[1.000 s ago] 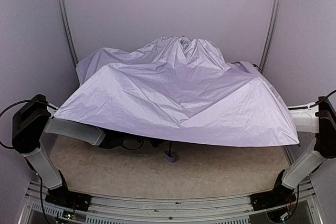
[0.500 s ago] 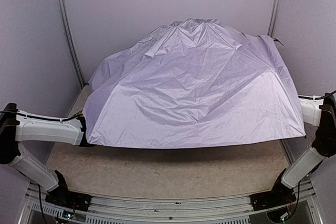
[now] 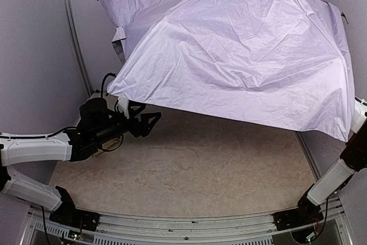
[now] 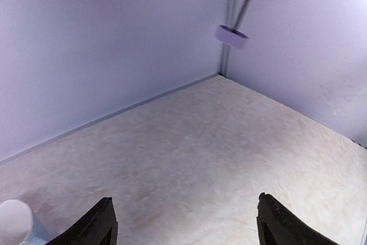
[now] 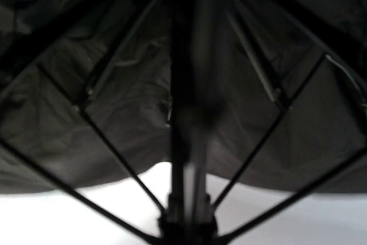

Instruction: Put away the umbrella

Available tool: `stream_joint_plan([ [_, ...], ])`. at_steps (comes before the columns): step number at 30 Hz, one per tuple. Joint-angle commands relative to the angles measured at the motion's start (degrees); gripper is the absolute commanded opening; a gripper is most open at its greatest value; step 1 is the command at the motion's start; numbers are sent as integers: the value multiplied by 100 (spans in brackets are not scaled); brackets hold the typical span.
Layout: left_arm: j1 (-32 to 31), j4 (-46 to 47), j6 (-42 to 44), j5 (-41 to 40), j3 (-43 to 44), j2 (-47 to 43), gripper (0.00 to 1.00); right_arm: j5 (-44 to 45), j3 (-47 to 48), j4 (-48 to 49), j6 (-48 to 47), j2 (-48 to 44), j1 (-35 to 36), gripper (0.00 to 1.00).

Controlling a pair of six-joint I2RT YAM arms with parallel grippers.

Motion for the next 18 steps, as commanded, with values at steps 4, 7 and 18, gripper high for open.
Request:
stream_joint_plan([
  [4, 712, -508, -464, -1645, 397, -1399, 88, -407, 51, 13, -160, -318, -288, 0],
  [7, 1497, -1162, -1052, -1959, 638, -1656, 88, -568, -164, -112, -167, -365, -307, 0],
  [18, 2602, -1552, -1546, -1655, 510, -1687, 88, -1900, -4578, 2960, 1146, -18, -263, 0],
])
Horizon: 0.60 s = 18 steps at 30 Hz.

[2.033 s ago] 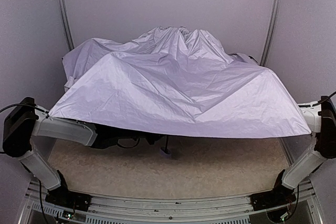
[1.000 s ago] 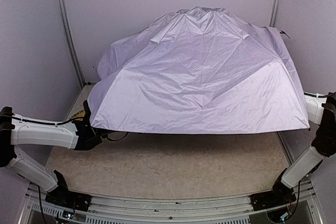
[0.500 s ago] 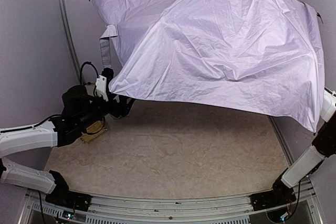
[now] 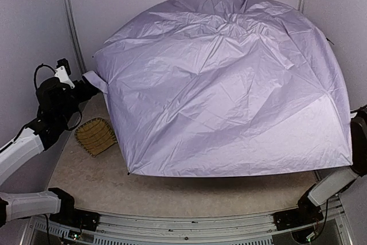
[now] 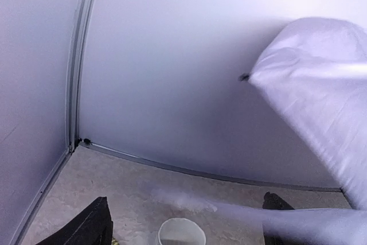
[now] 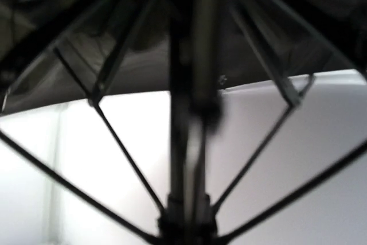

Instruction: Put away the umbrella

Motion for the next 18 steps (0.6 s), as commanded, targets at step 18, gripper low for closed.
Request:
stream_joint_plan([
  [18, -1210, 602, 856, 522, 228, 309, 87, -297, -2679, 3712, 218, 962, 469, 0],
])
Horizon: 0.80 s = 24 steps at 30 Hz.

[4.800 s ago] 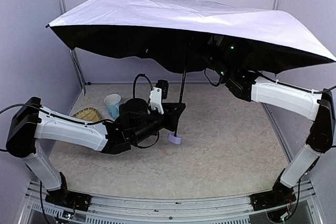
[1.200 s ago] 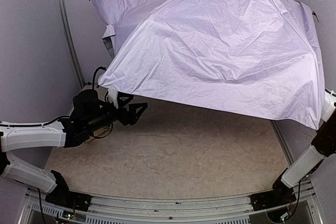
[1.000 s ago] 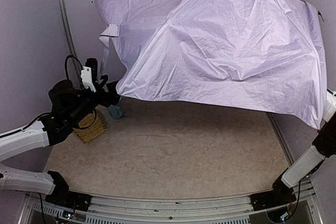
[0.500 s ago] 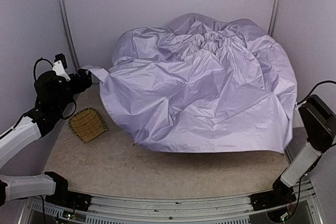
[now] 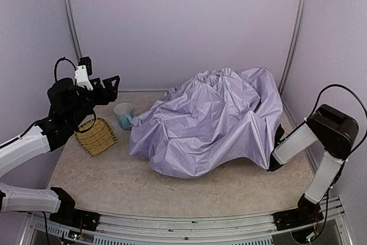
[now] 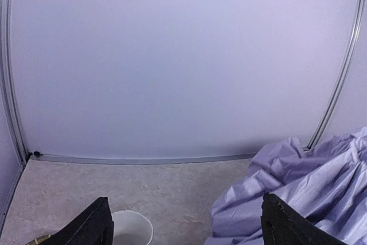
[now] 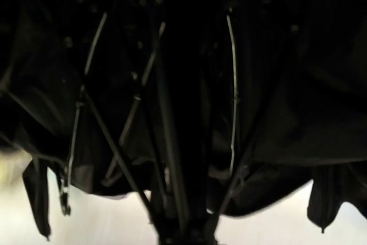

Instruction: Put away the umbrella

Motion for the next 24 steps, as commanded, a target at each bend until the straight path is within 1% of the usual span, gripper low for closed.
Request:
stream_joint_plan([
  [1, -139, 228, 275, 122, 209, -129, 87, -91, 636, 256, -371, -1104, 29, 0],
  [6, -387, 337, 564, 226, 213, -298, 86, -257, 907, -260, -541, -1830, -57, 0],
  [10, -414, 383, 578, 260, 190, -511, 87, -703, 1531, -1112, -698, -2280, -123, 0],
  [13, -417, 378, 606, 417, 179, -601, 87, -1079, 2045, -1817, -813, -2386, -125, 0],
  [17, -551, 309, 871, 1199, 270, -670, 85, -1263, 2135, -2088, -815, -2459, -116, 0],
  [19, -661, 189, 1105, 1821, 397, -707, 83, -1290, 2102, -2288, -861, -2515, -116, 0],
  [22, -700, 92, 1285, 2988, 552, -758, 83, -1342, 2061, -2619, -976, -2610, -116, 0],
  [24, -712, 57, 1306, 3230, 613, -711, 83, -1459, 2058, -2782, -1029, -2705, -116, 0],
])
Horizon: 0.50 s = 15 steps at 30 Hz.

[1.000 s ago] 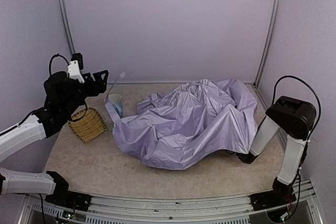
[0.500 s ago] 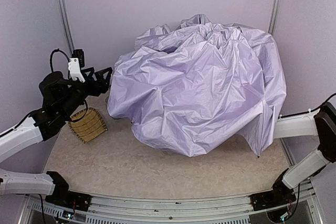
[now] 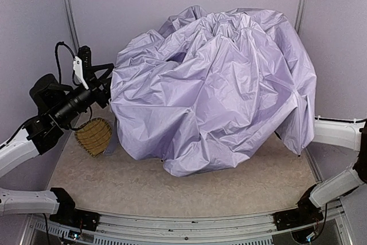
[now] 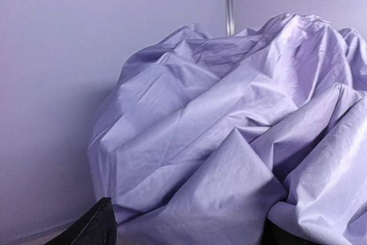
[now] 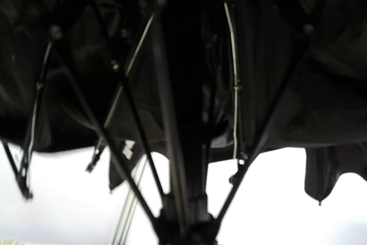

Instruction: Put away the umbrella

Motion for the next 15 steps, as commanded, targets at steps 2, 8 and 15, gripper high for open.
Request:
stream_joint_plan([
  [2, -55, -120, 317, 1112, 324, 1, 83, -388, 152, -573, -124, -419, -24, 0],
  [8, -53, -180, 401, 781, 270, 90, 86, -656, 987, -752, 252, -674, -24, 0],
  [15, -18, -170, 366, -224, 138, 221, 89, 68, 1639, -1082, 192, -662, -24, 0],
])
